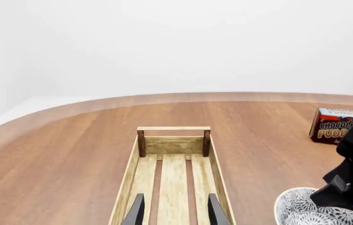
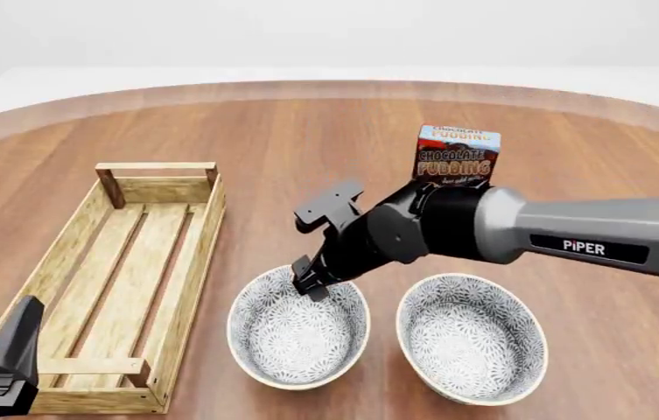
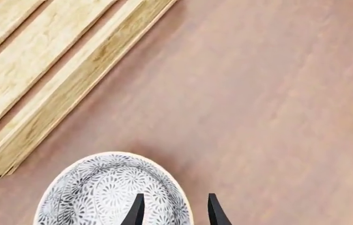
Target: Stack the left bowl on the right bowl and place them in the tray.
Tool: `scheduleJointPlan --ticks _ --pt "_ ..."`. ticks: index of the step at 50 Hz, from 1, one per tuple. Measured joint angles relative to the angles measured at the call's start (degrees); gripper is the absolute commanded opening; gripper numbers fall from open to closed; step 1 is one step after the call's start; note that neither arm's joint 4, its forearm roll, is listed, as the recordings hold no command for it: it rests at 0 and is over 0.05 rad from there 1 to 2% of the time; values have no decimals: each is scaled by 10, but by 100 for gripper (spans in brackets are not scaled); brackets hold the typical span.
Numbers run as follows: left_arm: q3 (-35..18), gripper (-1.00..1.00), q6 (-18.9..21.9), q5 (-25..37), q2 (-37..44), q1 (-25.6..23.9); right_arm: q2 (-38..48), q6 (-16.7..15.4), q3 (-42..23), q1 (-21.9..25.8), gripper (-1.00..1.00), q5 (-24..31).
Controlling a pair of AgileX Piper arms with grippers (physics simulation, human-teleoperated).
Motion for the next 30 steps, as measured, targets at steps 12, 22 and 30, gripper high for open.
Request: scheduleJointPlan --ticks 12,22,30 --pt "0 100 0 0 0 0 16 11 13 6 100 -15" --pt "0 100 0 0 0 0 21 15 23 4 100 -24" --pt "0 100 0 0 0 0 23 15 25 0 100 -27"
